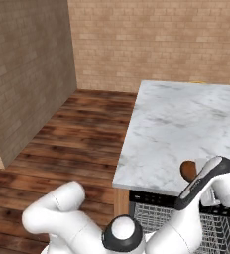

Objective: Pick up the cup and bowl from the counter, place them in the dishwasher, and close the dishwasher door.

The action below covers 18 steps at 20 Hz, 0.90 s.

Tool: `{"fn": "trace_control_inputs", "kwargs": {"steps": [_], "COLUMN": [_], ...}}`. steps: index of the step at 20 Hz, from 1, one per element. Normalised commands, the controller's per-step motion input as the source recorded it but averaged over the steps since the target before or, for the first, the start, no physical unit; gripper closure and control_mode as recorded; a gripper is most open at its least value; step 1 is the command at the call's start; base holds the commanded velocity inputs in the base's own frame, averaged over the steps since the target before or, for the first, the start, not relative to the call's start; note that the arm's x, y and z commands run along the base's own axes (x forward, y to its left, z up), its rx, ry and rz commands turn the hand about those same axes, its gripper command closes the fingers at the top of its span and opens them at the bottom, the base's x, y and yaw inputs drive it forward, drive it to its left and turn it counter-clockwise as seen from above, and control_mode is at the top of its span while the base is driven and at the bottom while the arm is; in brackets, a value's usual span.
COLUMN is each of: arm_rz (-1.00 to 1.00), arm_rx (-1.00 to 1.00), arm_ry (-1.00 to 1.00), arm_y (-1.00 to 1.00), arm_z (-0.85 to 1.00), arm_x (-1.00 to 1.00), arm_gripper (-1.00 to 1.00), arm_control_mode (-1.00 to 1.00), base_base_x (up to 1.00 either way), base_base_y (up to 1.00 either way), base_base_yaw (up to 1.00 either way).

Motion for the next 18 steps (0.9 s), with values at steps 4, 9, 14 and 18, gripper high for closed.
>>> {"fn": "trace_control_inputs", "kwargs": {"steps": [4,9,14,18], "arm_rz": [-0.32,-0.16,0.0,0.0], "arm_rx": [-0.17,-0.15,0.0,0.0], "arm_ry": [-0.2,-0.1,-0.01,-0.01], "arm_y": [0.2,0.31,0.02,-0.04], "arm_z": [-0.12,-0.4,-0.35,-0.39], "arm_x": [-0.69,-0.19,-0.01,-0.08], "arm_gripper": [1.0,1.0,1.0,1.0], "arm_control_mode": [-1.0,-1.0,-1.0,-1.0], "base_base_x": [0.0,0.0,0.0,0.0], "base_base_y": [0.0,0.0,0.0,0.0], "base_base_yaw": [0.0,0.0,0.0,0.0]}}
